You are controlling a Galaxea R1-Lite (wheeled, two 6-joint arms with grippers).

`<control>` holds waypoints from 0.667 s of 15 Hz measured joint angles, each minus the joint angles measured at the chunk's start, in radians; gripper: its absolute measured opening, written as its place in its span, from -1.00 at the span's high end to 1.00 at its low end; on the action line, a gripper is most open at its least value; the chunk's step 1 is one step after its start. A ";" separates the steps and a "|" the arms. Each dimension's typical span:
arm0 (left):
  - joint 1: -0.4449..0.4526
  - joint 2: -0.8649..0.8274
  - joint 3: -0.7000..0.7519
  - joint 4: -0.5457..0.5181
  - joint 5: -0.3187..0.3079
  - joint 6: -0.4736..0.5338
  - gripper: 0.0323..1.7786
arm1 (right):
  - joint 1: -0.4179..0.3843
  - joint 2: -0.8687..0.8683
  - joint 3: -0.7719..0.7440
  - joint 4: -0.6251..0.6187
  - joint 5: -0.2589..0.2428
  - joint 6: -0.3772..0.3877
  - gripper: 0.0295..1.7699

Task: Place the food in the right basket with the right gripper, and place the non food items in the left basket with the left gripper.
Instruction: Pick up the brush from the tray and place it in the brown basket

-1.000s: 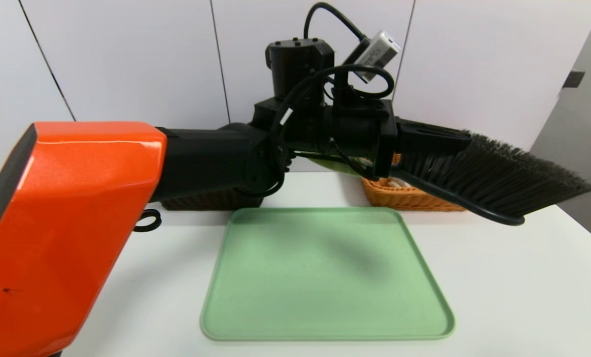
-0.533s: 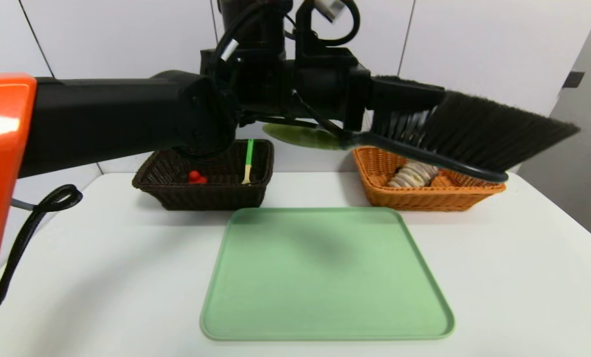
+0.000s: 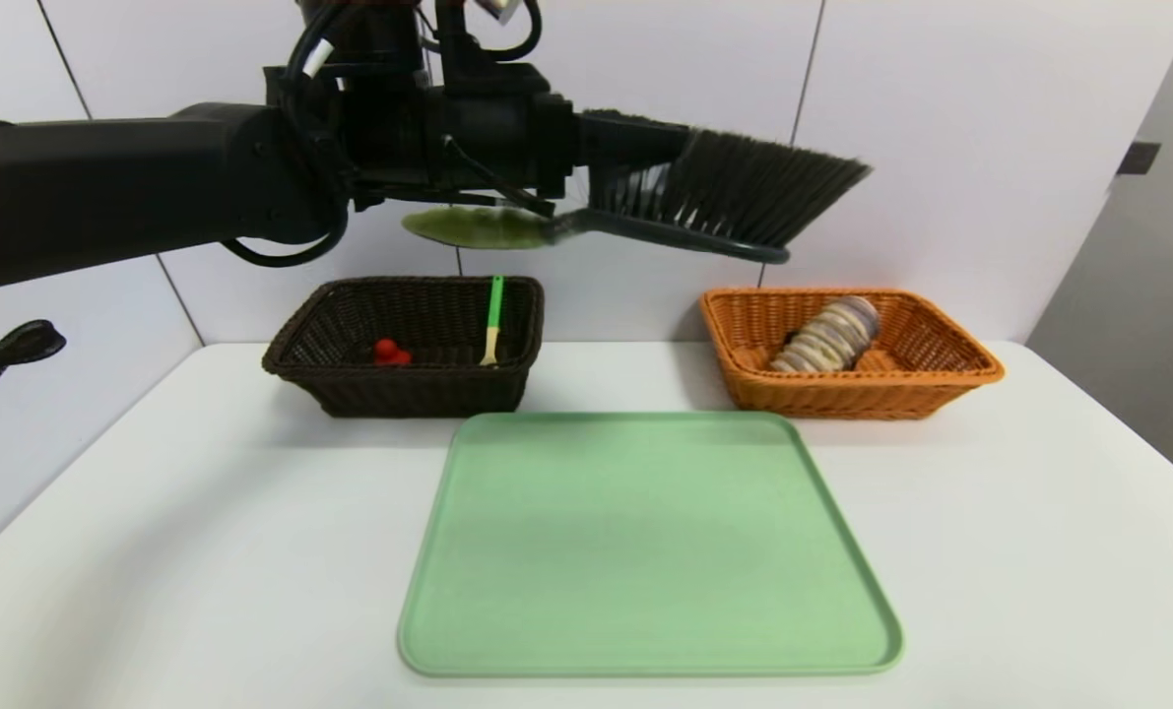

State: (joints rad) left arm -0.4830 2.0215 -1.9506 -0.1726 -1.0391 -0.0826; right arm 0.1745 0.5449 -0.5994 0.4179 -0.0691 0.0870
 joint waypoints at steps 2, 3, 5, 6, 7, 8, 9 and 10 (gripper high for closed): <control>0.056 0.015 0.000 0.001 -0.006 0.011 0.95 | 0.000 0.004 -0.005 0.000 0.000 0.000 -0.93; 0.086 0.024 0.000 0.003 -0.011 0.016 0.95 | 0.000 0.006 -0.006 0.000 0.001 0.000 -0.93; 0.137 0.042 0.000 0.007 -0.030 0.019 0.95 | 0.000 0.009 -0.007 0.001 0.000 -0.001 -0.93; 0.163 0.053 0.002 0.007 -0.036 0.020 0.95 | 0.000 0.010 -0.010 0.003 -0.001 -0.001 -0.93; 0.187 0.061 0.005 0.007 -0.042 0.021 0.95 | 0.000 0.011 -0.015 0.005 -0.004 -0.001 -0.93; 0.212 0.069 0.006 0.007 -0.049 0.022 0.95 | 0.000 0.013 -0.019 0.006 -0.006 -0.002 -0.93; 0.236 0.076 0.007 0.008 -0.057 0.022 0.95 | 0.000 0.016 -0.021 0.004 -0.007 -0.001 -0.93; 0.254 0.081 0.007 0.010 -0.061 0.022 0.95 | 0.000 0.019 -0.022 0.004 -0.006 -0.001 -0.93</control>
State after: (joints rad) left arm -0.2294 2.1028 -1.9434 -0.1626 -1.0998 -0.0604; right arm 0.1745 0.5643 -0.6215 0.4217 -0.0755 0.0855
